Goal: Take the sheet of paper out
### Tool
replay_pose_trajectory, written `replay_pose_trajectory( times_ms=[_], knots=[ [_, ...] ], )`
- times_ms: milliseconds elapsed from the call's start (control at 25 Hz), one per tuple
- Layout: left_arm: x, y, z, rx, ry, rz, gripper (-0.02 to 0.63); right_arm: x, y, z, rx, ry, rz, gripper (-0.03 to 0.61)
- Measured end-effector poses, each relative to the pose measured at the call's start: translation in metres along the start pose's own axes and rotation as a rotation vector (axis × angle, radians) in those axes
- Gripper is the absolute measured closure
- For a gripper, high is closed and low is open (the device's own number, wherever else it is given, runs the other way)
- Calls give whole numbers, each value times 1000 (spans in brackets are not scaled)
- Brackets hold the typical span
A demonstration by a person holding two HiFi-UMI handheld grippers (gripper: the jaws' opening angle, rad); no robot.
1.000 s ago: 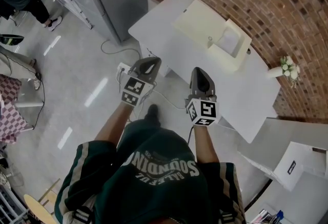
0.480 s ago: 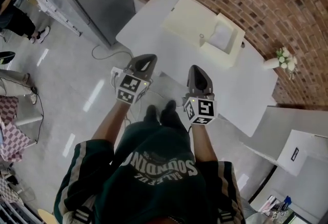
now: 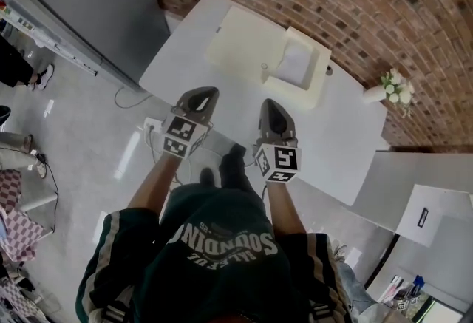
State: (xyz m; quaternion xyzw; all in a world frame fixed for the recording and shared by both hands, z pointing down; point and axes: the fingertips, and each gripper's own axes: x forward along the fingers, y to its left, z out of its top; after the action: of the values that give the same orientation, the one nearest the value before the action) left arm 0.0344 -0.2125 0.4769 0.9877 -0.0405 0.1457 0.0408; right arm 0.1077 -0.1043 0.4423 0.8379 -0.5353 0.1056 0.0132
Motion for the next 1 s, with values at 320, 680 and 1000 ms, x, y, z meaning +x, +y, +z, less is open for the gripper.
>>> replay_pose_trajectory(
  times_ms=[320, 680, 1000],
  knots=[
    [86, 16, 42, 8, -14, -18, 603, 55, -65, 28, -2, -15, -14, 578],
    [154, 8, 63, 36, 14, -63, 603, 83, -111, 40, 2, -7, -4, 578],
    [196, 13, 74, 50, 19, -141, 603, 108, -130, 43, -40, 5, -63, 578]
  ],
)
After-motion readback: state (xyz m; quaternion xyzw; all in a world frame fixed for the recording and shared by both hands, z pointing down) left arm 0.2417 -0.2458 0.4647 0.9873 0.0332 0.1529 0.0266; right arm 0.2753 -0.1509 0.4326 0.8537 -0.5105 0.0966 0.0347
